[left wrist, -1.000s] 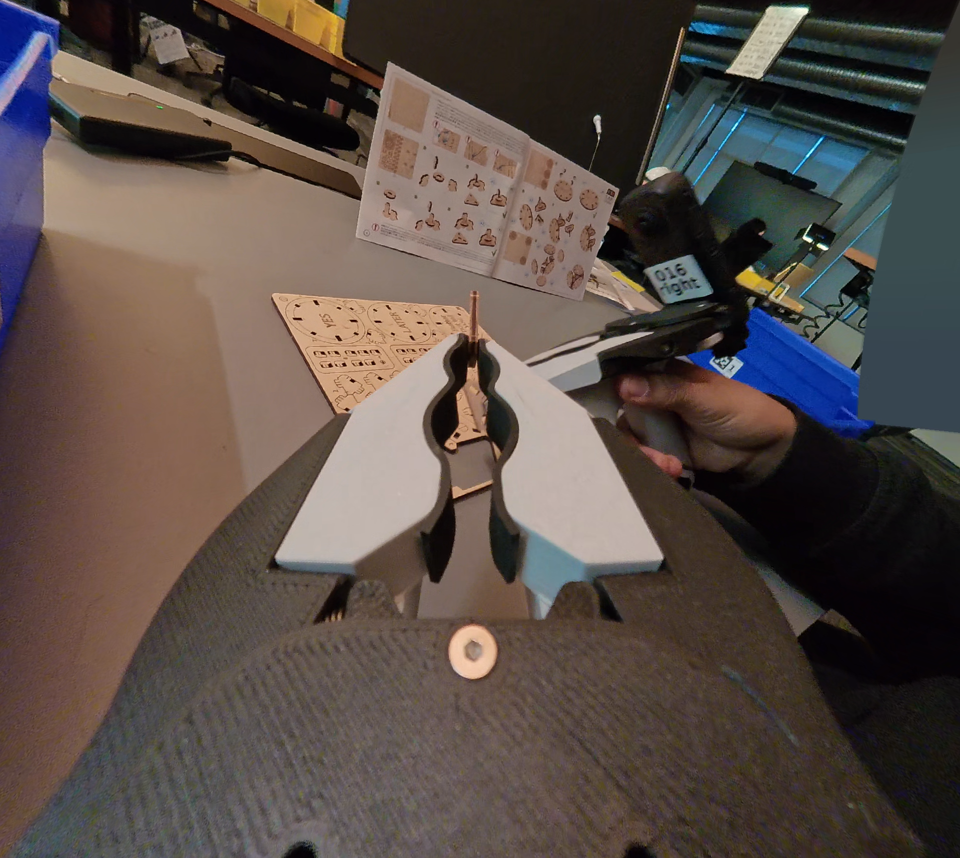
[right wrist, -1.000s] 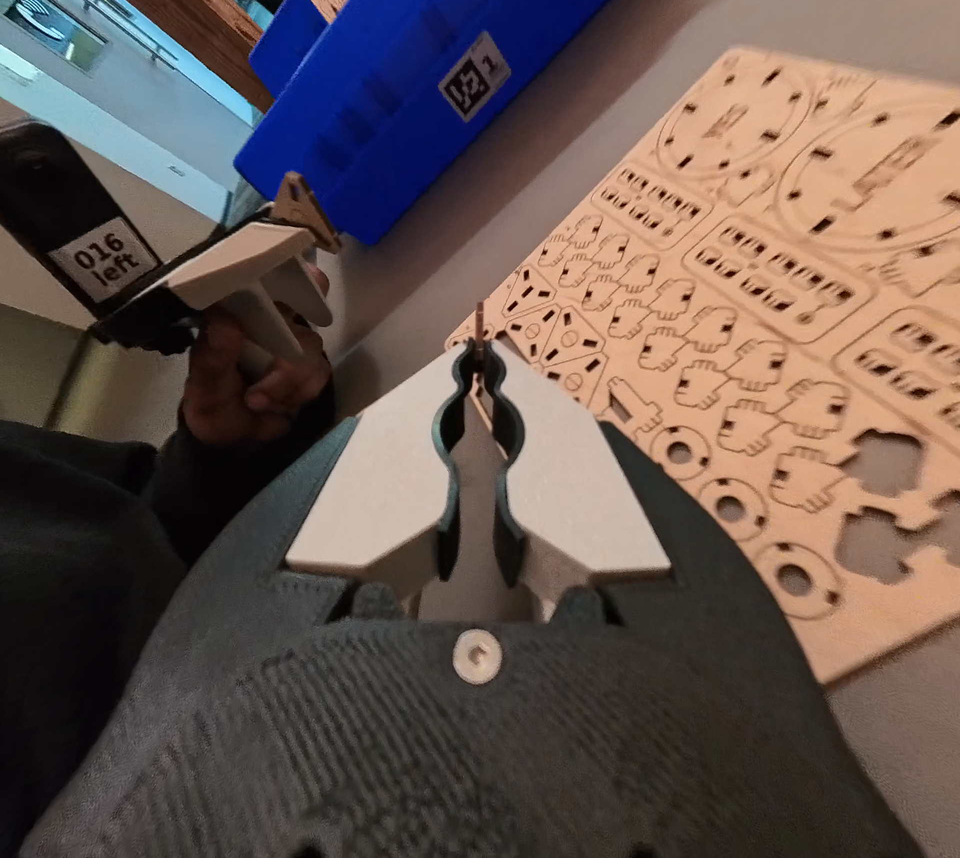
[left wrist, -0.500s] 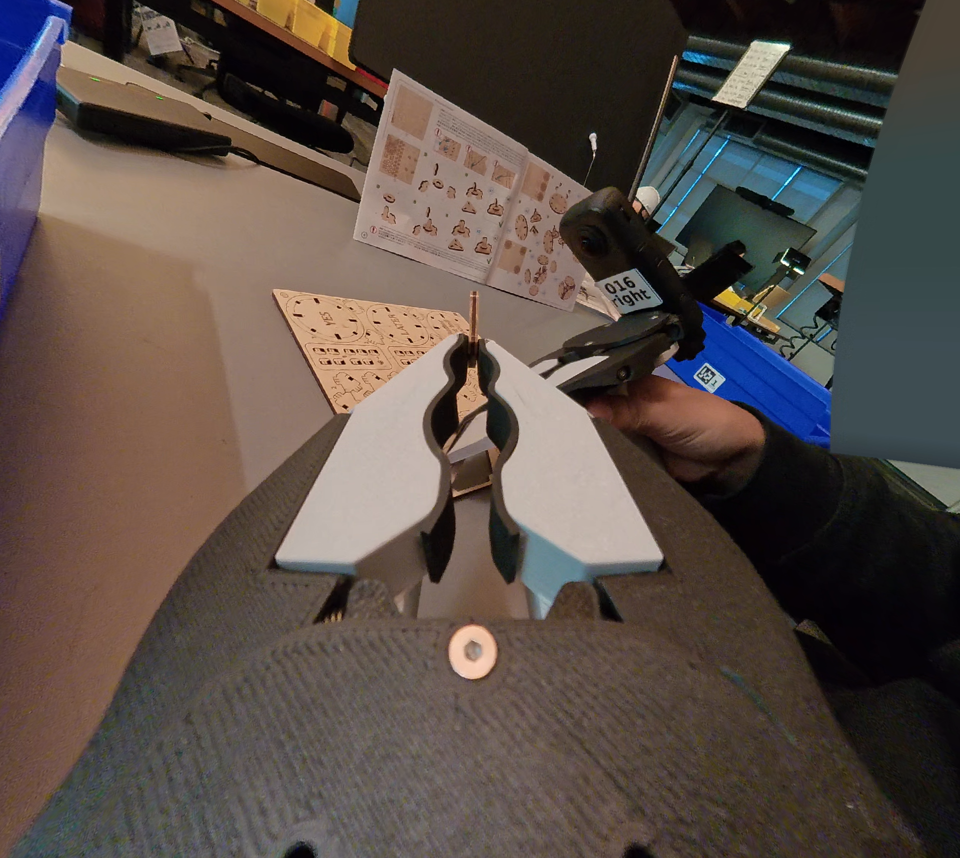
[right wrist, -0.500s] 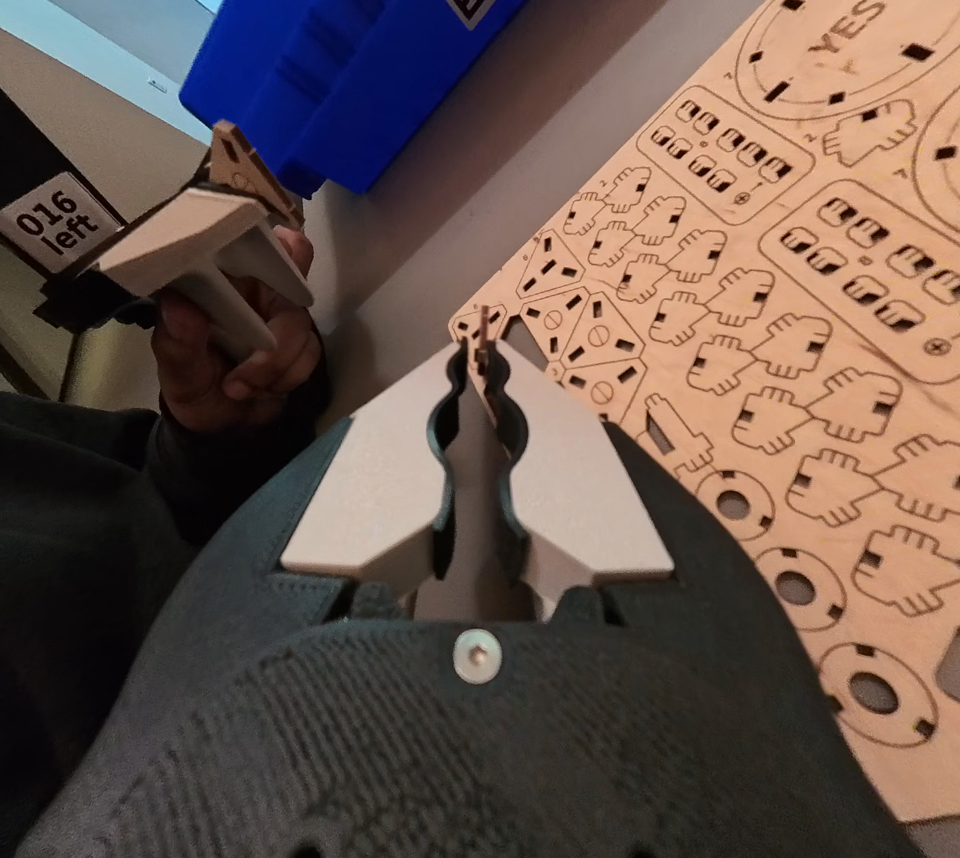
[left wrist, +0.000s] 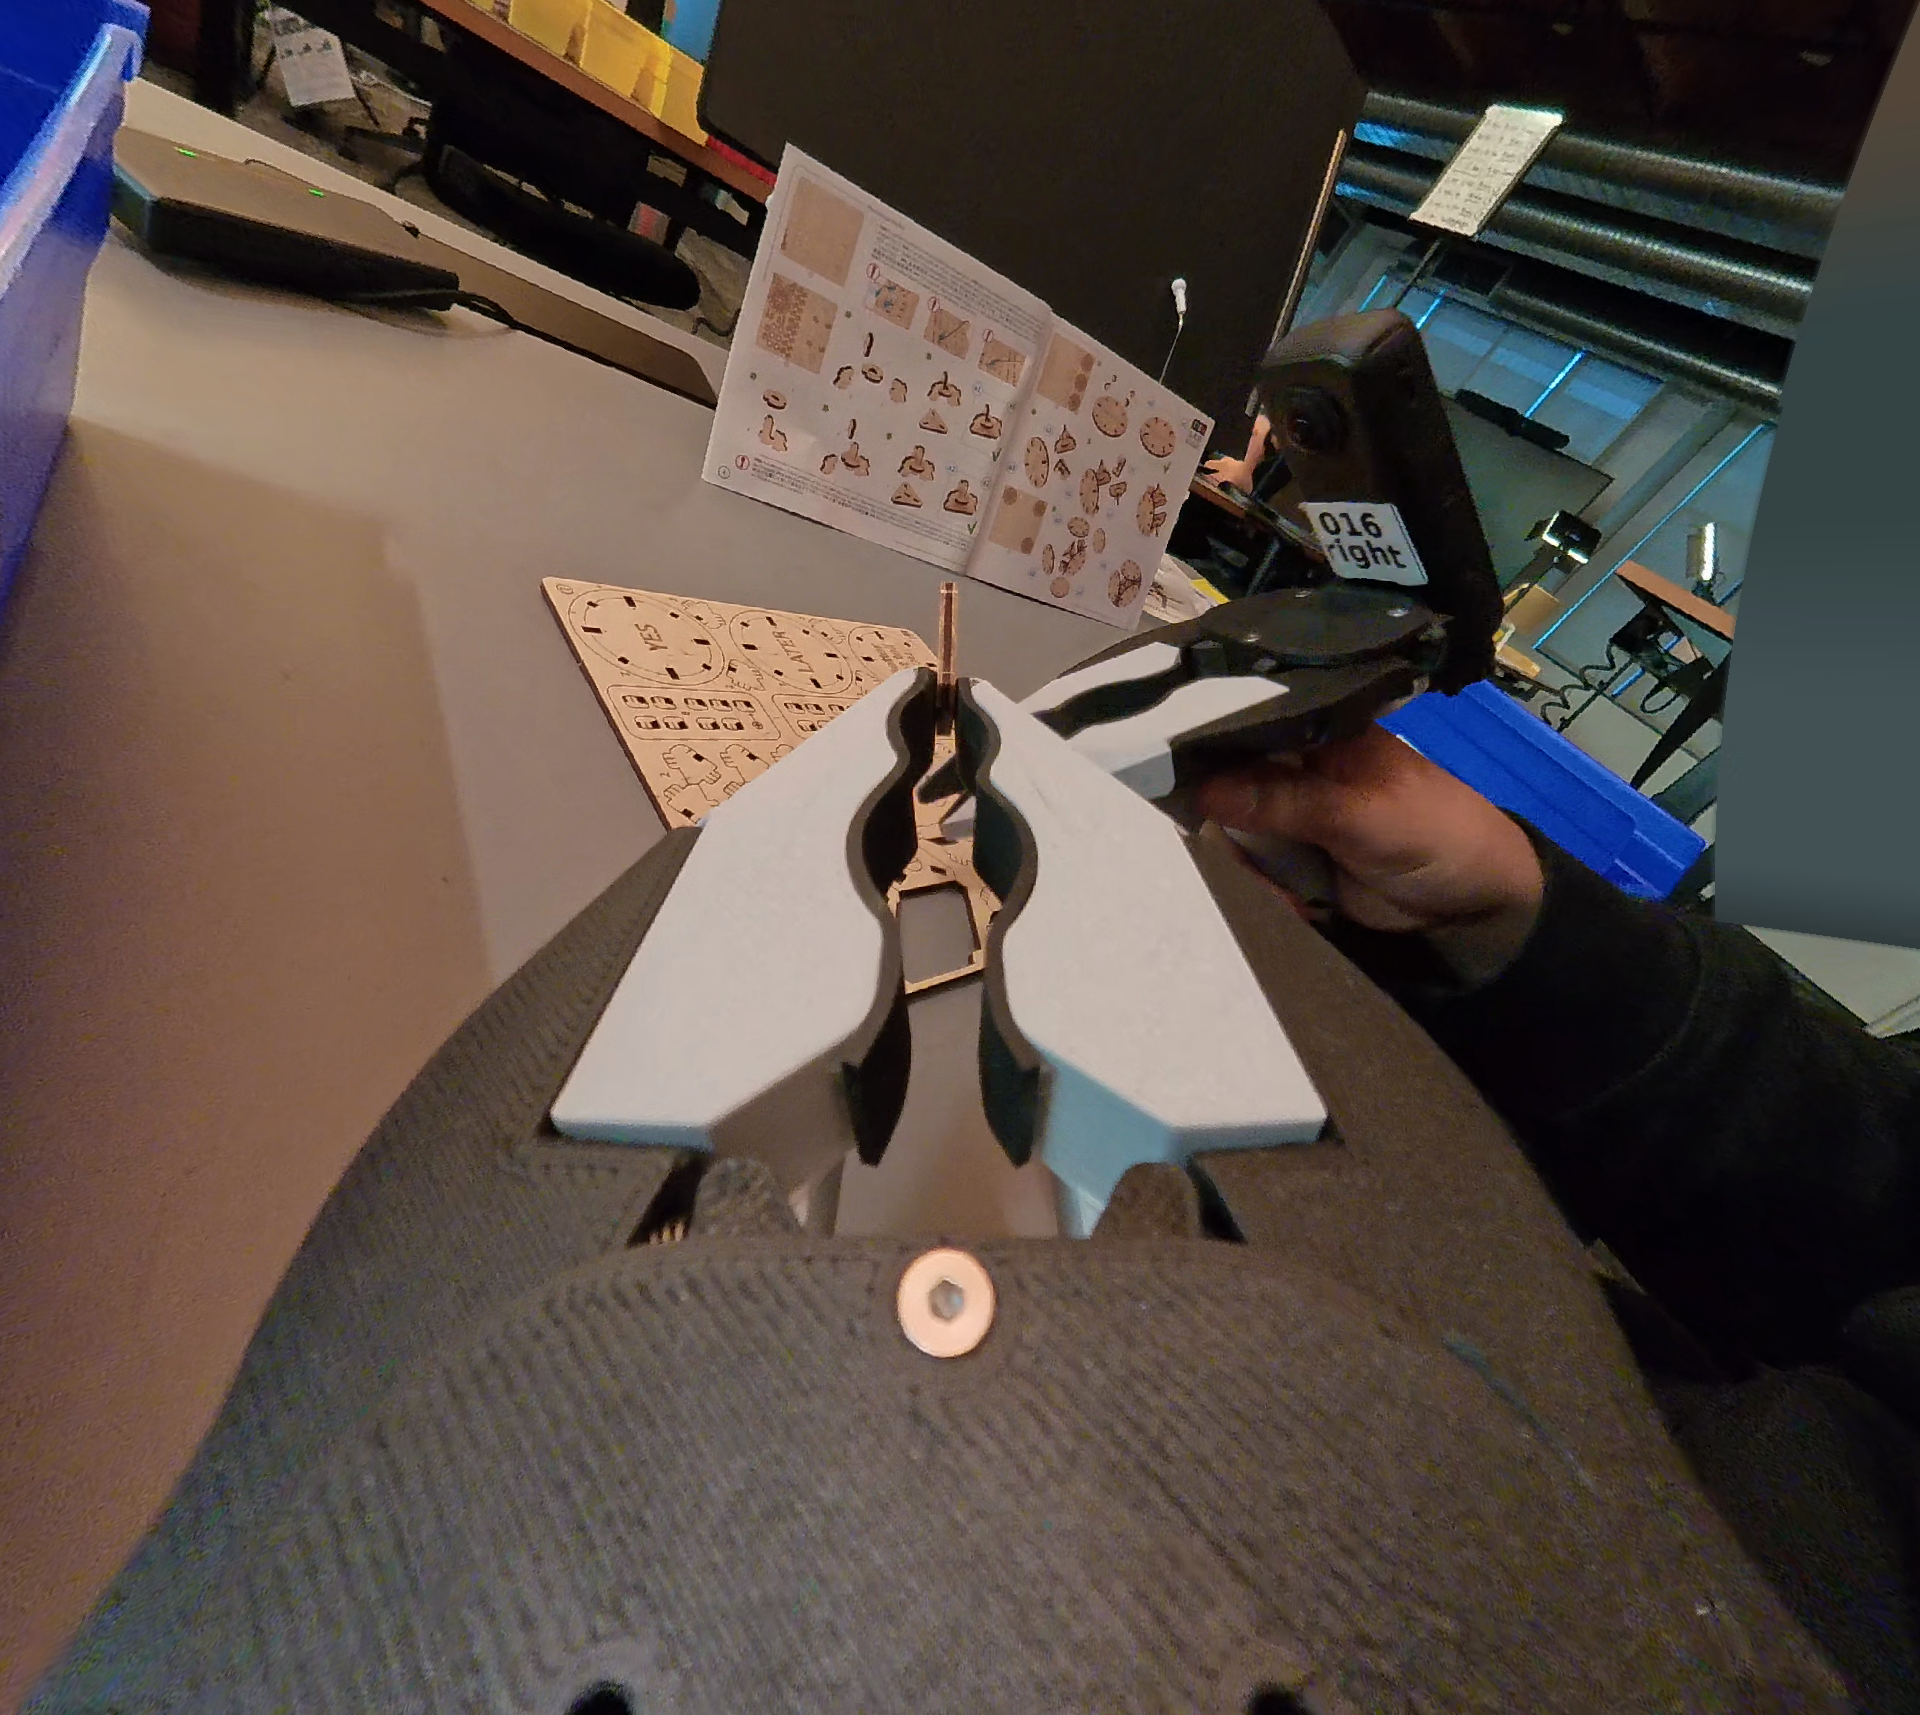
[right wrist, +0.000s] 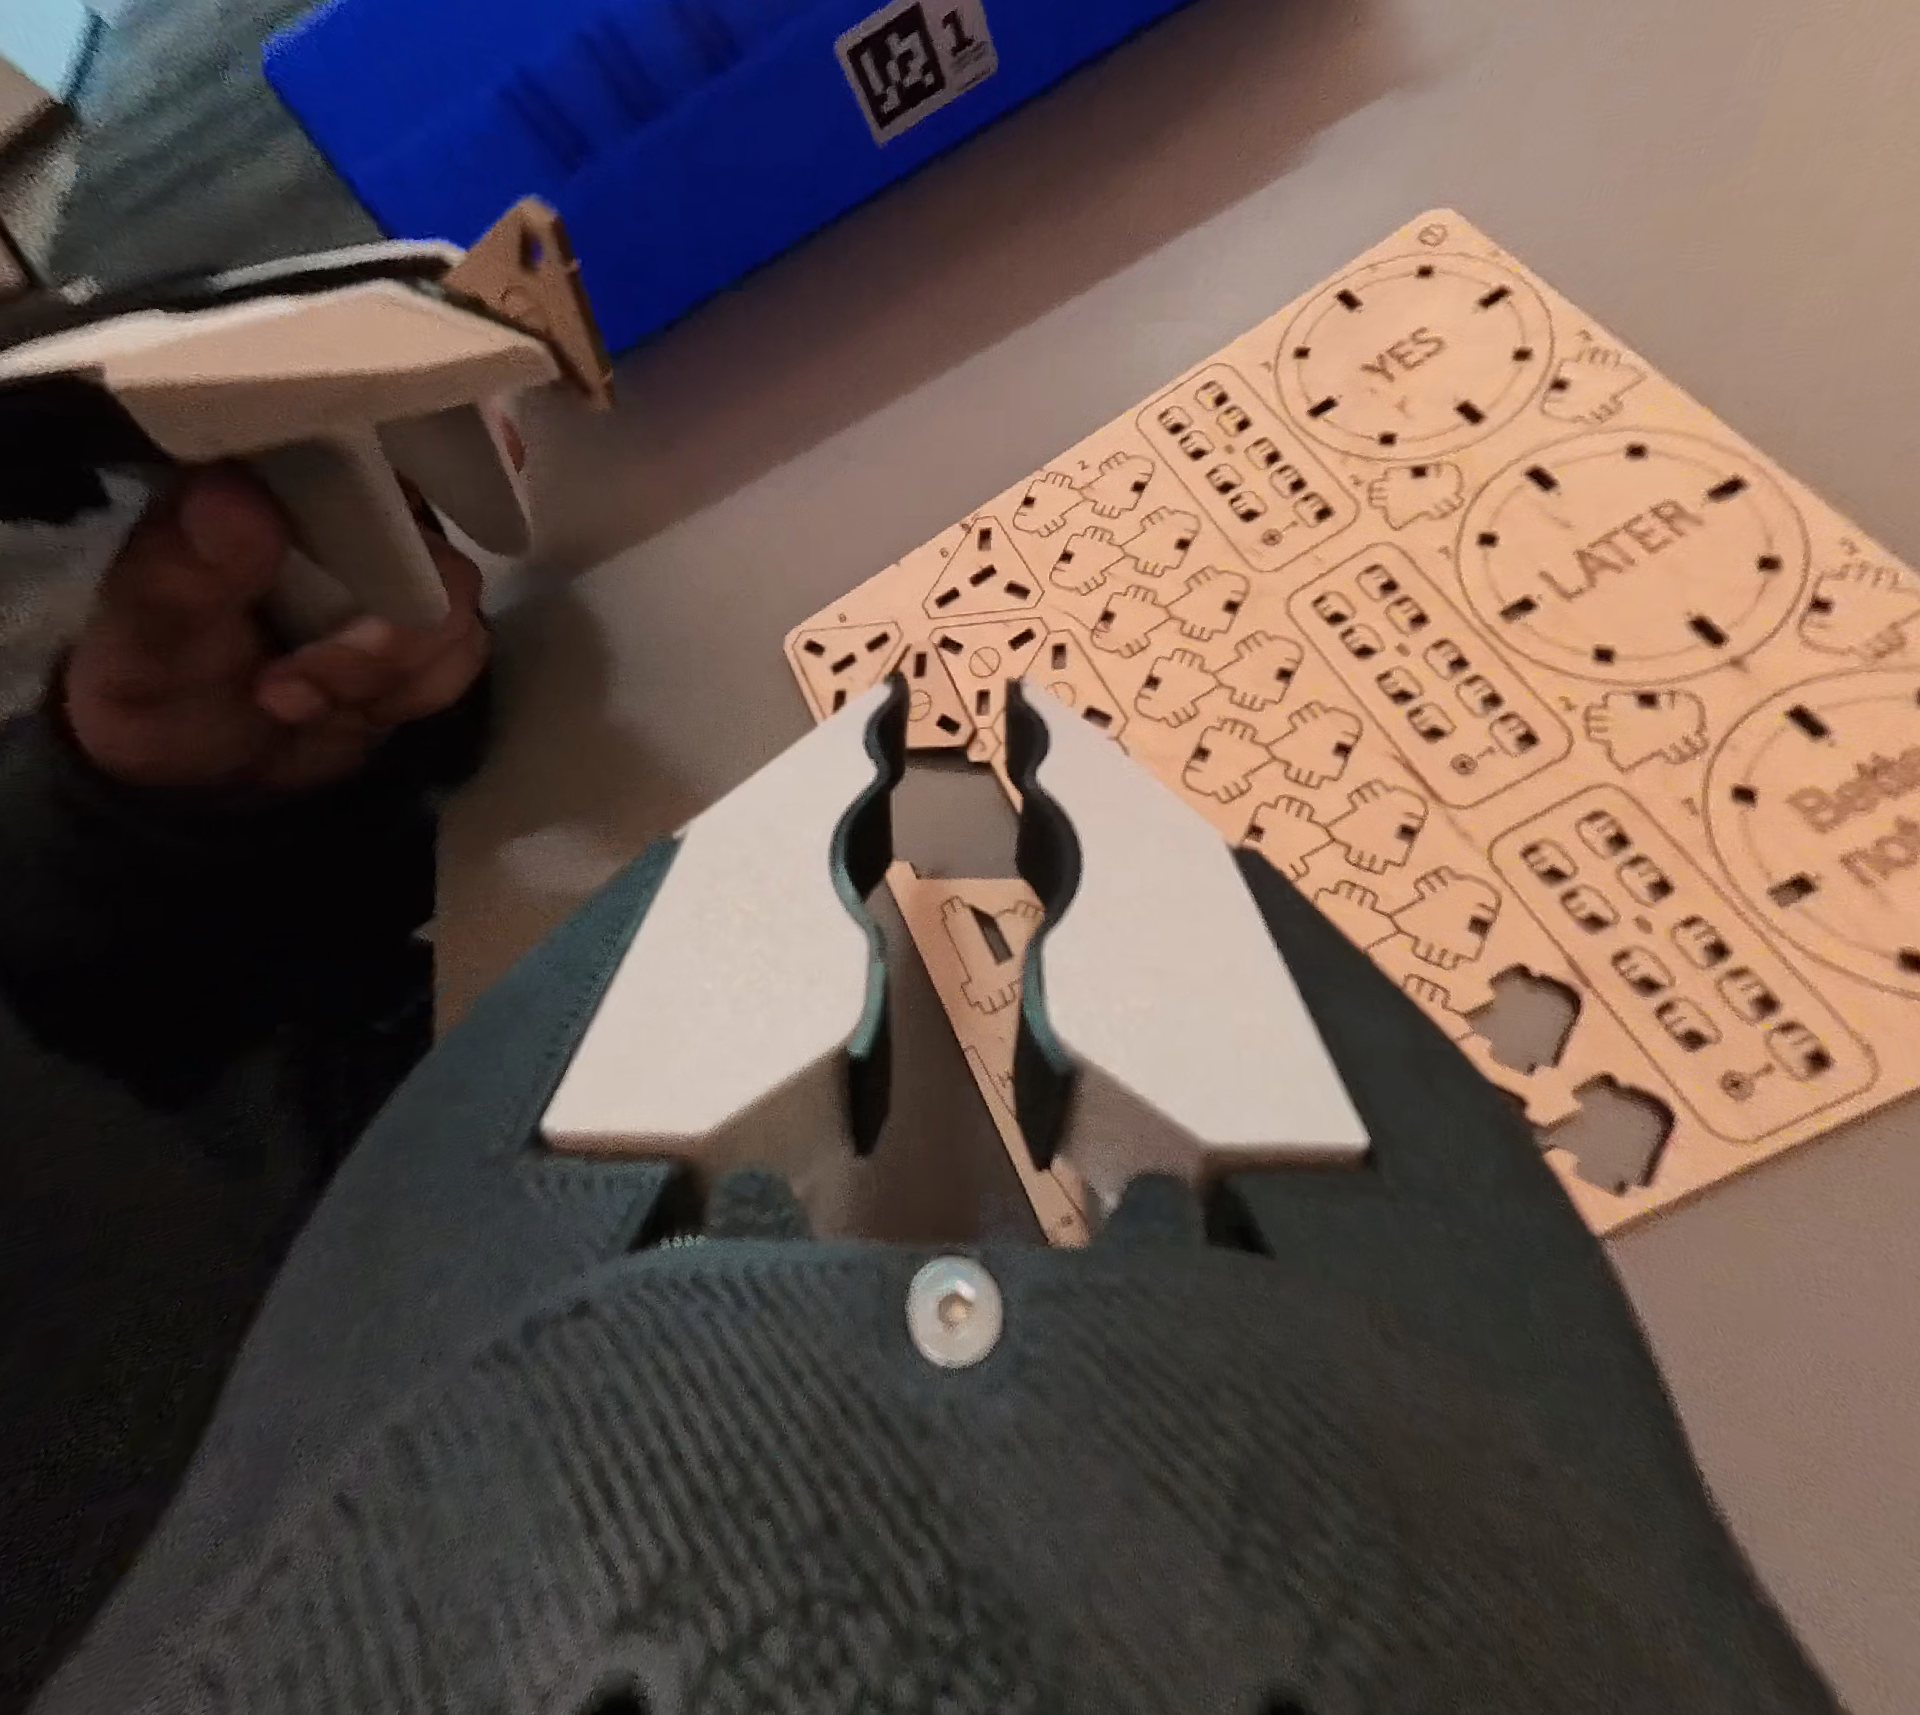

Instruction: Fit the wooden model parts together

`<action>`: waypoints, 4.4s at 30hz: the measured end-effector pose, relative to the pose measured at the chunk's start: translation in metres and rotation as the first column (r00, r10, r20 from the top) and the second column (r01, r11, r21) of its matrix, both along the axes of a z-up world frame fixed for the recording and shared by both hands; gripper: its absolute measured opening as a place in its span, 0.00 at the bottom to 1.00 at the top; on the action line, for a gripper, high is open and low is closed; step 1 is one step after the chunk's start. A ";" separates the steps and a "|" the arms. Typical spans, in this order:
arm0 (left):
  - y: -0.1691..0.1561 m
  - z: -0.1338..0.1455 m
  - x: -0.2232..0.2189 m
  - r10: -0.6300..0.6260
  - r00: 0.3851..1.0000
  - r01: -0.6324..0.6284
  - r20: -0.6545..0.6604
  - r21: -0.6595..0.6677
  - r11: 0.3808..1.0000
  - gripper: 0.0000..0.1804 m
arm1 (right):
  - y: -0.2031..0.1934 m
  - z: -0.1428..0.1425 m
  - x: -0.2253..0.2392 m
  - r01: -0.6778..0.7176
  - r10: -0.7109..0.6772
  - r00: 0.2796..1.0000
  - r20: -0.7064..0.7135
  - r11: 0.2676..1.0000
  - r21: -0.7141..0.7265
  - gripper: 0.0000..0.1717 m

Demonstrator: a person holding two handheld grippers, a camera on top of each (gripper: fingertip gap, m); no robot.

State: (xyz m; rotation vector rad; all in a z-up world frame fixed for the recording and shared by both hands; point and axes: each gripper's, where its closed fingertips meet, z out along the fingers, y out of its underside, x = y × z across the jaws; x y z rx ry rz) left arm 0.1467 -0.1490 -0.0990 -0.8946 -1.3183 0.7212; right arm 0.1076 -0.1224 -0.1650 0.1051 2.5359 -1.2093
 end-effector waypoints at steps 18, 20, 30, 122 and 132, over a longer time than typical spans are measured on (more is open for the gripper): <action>-0.001 0.000 0.001 -0.008 1.000 0.008 -0.002 0.017 1.000 0.00 | -0.012 -0.025 0.021 -0.134 0.146 0.983 -0.114 0.985 0.105 0.06; -0.001 0.000 0.001 -0.008 1.000 0.008 -0.003 0.020 1.000 0.00 | -0.013 -0.026 0.021 -0.136 0.150 0.980 -0.128 0.985 0.109 0.05; -0.001 0.000 0.001 -0.009 1.000 0.009 -0.005 0.025 1.000 0.00 | -0.022 -0.010 0.015 -0.115 0.123 0.963 -0.241 0.992 0.046 0.00; 0.280 -0.016 -0.085 -0.856 0.515 0.725 0.042 0.511 0.462 0.06 | 0.234 0.058 -0.038 0.114 -0.376 0.767 -0.520 0.877 -0.466 0.06; 0.265 -0.036 -0.093 -0.818 0.553 0.686 0.159 0.469 0.555 0.09 | 0.231 0.035 -0.051 0.099 -0.289 0.812 -0.506 0.924 -0.369 0.04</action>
